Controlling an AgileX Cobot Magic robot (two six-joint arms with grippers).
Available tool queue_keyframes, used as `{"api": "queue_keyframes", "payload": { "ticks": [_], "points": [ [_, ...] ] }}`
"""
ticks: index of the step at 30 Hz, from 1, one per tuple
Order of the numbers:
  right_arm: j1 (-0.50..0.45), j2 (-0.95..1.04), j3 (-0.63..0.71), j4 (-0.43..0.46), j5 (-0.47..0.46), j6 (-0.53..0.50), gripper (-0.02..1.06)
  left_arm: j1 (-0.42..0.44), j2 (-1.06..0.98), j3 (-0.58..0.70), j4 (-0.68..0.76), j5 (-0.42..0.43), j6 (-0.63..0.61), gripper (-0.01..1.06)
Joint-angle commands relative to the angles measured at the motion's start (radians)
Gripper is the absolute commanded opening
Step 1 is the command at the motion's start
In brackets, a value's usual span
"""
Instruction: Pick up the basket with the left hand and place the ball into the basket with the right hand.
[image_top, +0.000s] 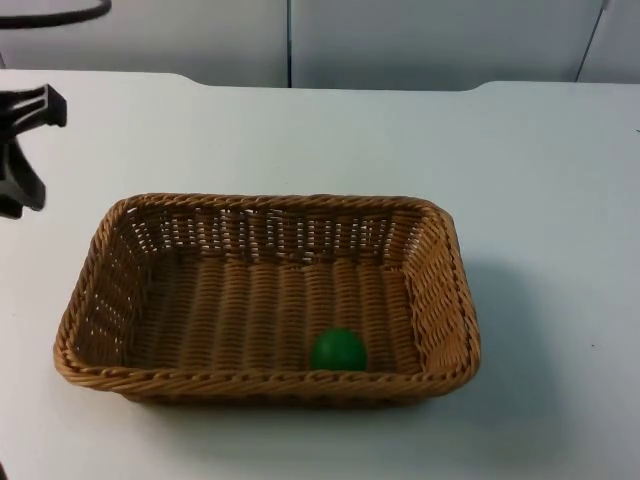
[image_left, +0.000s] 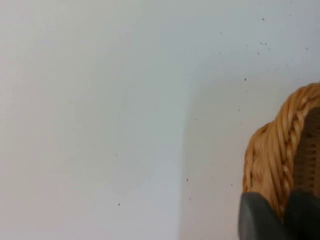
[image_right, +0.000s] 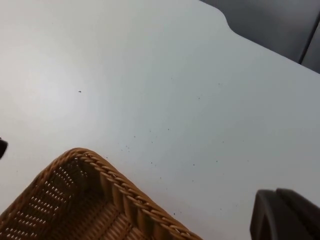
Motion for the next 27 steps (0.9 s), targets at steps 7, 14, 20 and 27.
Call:
{"api": "queue_keyframes", "payload": {
  "ticks": [7, 14, 20, 27],
  "points": [
    [-0.003, -0.057, 0.003, -0.018, 0.028, -0.001, 0.00, -0.003, -0.411, 0.096, 0.164, 0.136, -0.001, 0.00],
    [-0.003, -0.152, 0.003, -0.061, 0.055, 0.011, 0.00, -0.003, -0.985, 0.252, 0.296, 0.279, -0.077, 0.00],
    [-0.003, -0.274, 0.003, -0.187, 0.144, 0.095, 0.00, -0.003, -1.310, 0.254, 0.494, 0.420, -0.236, 0.00],
    [0.025, -0.549, 0.229, -0.210, 0.121, 0.110, 0.00, -0.003, -1.441, 0.262, 0.544, 0.545, -0.240, 0.00]
  ]
}}
